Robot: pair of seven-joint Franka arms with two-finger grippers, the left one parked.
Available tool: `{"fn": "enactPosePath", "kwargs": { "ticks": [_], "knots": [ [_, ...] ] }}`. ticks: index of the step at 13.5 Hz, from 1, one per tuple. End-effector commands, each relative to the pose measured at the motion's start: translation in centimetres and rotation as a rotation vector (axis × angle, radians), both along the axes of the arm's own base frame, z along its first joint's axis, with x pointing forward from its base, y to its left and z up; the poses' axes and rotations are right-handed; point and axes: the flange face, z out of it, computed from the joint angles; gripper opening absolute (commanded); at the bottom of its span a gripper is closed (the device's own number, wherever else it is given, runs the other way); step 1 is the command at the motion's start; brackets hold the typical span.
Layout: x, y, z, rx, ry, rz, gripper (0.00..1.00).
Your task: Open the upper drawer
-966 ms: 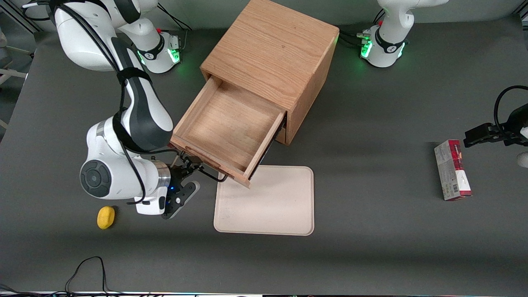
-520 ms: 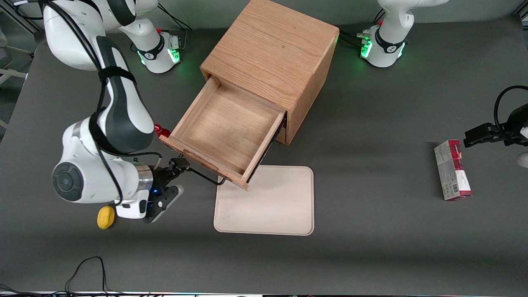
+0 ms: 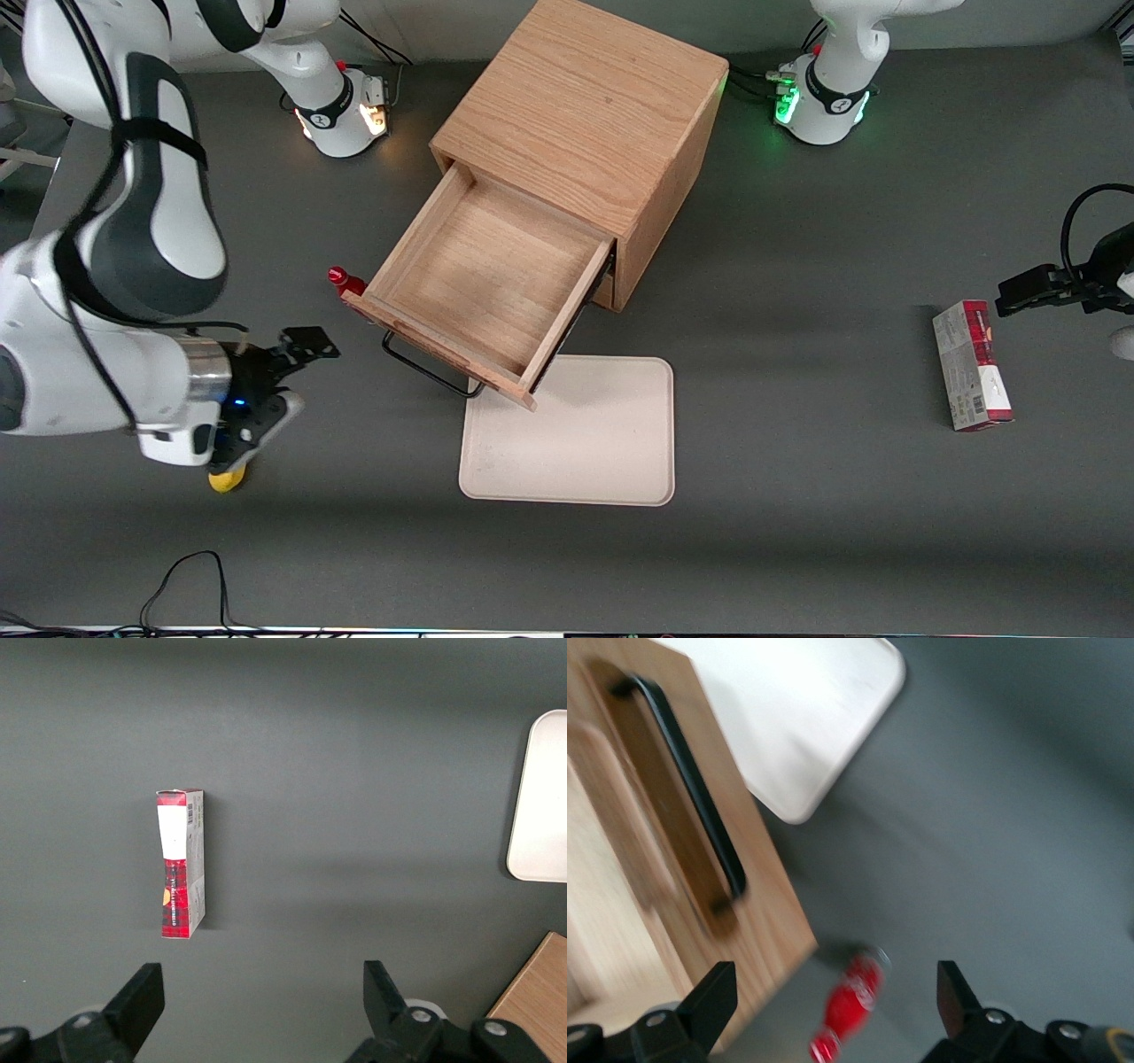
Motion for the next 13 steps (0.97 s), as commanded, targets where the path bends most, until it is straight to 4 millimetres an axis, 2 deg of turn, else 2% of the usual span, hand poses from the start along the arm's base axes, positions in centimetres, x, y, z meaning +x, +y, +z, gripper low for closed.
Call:
{"fn": "enactPosePath", "kwargs": {
  "ticks": [1,2,4,5,6,8,9,11,13],
  "knots": [
    [-4.0,-1.8,3.6,-0.086,-0.006,-0.038,1.0],
    [-5.4,-3.8,4.2,-0.106,0.008,-0.118,1.0],
    [-8.3,-5.7,6.0,-0.123,0.0,-0.246,1.0],
    [-9.8,-7.4,7.3,-0.12,-0.008,-0.277,1.0],
    [-11.3,-8.8,7.8,-0.131,-0.025,-0.296,0.99],
    [-14.2,-8.5,8.2,-0.157,-0.141,-0.319,0.99],
    [-14.7,-8.4,8.2,-0.155,-0.171,-0.382,0.99],
    [-14.1,-8.3,8.9,-0.164,-0.175,-0.484,1.0],
    [-14.0,-7.3,8.9,-0.166,-0.155,-0.48,1.0]
  ]
}}
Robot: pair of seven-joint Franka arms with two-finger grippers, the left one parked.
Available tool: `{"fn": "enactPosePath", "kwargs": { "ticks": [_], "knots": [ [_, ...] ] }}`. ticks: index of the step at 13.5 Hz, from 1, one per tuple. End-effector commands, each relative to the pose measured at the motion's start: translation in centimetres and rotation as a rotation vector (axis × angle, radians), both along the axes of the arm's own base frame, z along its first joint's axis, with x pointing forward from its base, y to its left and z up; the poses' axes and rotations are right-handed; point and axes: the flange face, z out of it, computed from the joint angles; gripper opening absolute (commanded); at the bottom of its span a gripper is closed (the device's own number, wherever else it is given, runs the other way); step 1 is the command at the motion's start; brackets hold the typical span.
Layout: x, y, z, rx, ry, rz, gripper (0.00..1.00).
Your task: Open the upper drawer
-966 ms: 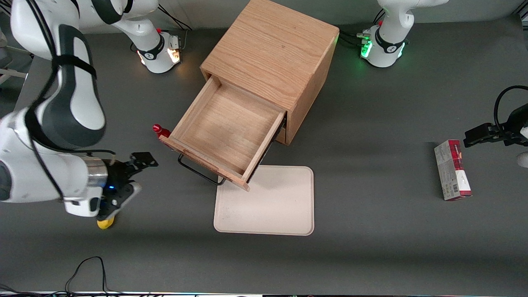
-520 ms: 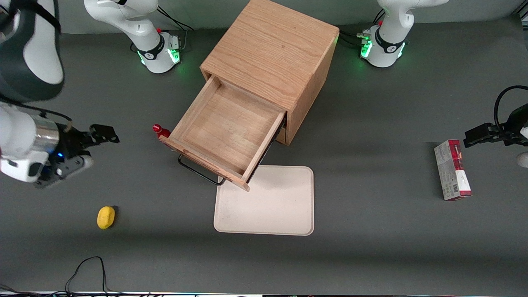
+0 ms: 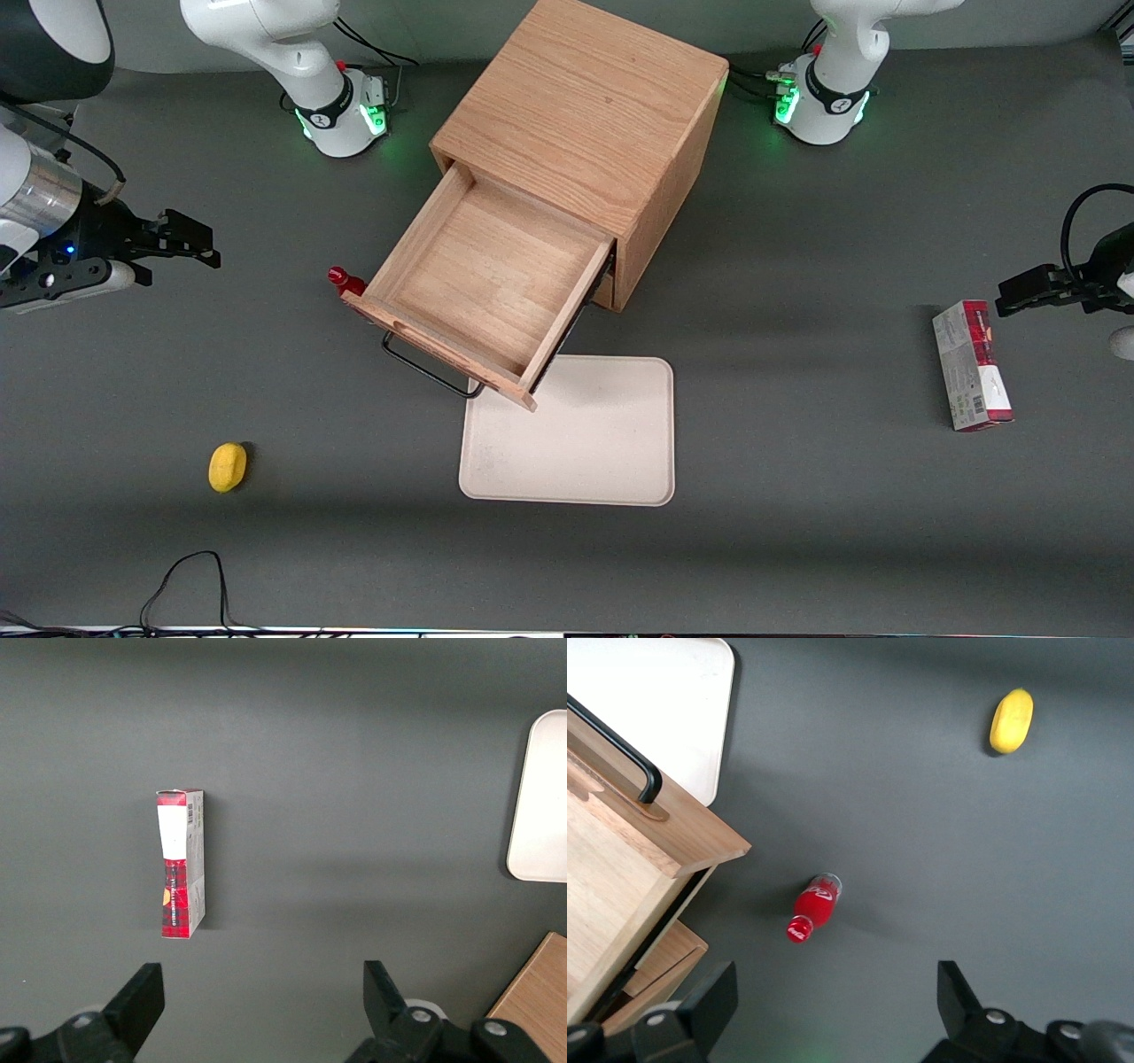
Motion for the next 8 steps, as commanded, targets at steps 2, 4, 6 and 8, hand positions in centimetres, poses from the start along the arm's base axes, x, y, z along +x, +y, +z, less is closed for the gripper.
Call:
{"fn": "enactPosePath", "kwargs": {
  "ticks": [2,4,6,8],
  "knots": [
    [0.4,1.0,0.8,-0.021,-0.007,-0.025,1.0],
    [0.7,1.2,1.8,-0.031,0.05,-0.007,1.0],
    [0.7,0.9,2.8,-0.035,0.076,0.008,1.0],
    [0.6,1.5,2.6,-0.033,0.086,0.051,1.0]
  ]
}}
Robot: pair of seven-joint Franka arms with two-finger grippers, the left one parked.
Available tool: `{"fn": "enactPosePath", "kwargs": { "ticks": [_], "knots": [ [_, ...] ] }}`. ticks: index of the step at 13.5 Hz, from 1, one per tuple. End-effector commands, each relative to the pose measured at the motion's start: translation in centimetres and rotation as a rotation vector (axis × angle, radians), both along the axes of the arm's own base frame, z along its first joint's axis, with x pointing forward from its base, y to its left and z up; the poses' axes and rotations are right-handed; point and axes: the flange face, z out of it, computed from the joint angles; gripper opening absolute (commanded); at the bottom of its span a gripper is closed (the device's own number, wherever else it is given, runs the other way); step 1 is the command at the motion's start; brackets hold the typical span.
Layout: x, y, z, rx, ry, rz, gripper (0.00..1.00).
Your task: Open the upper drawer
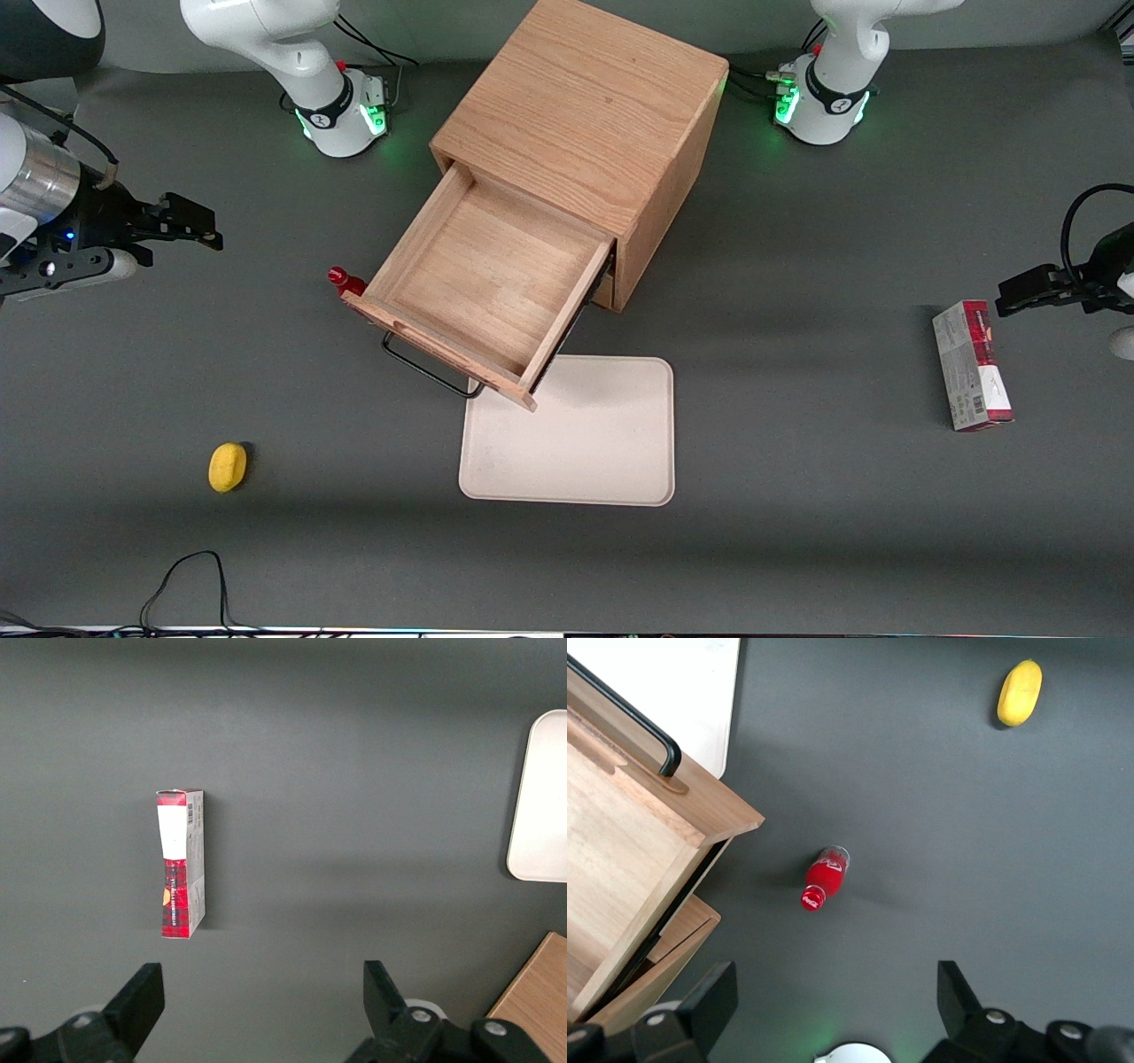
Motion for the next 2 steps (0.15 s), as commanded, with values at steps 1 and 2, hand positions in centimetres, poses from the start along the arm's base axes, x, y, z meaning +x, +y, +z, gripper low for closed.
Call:
{"fn": "enactPosePath", "kwargs": {
  "ticks": [1,2],
  "knots": [
    [0.67,-0.44,0.27,-0.018,0.012,0.018,1.0],
    [0.7,-0.13,0.19,-0.017,0.013,0.023,1.0]
  ]
}}
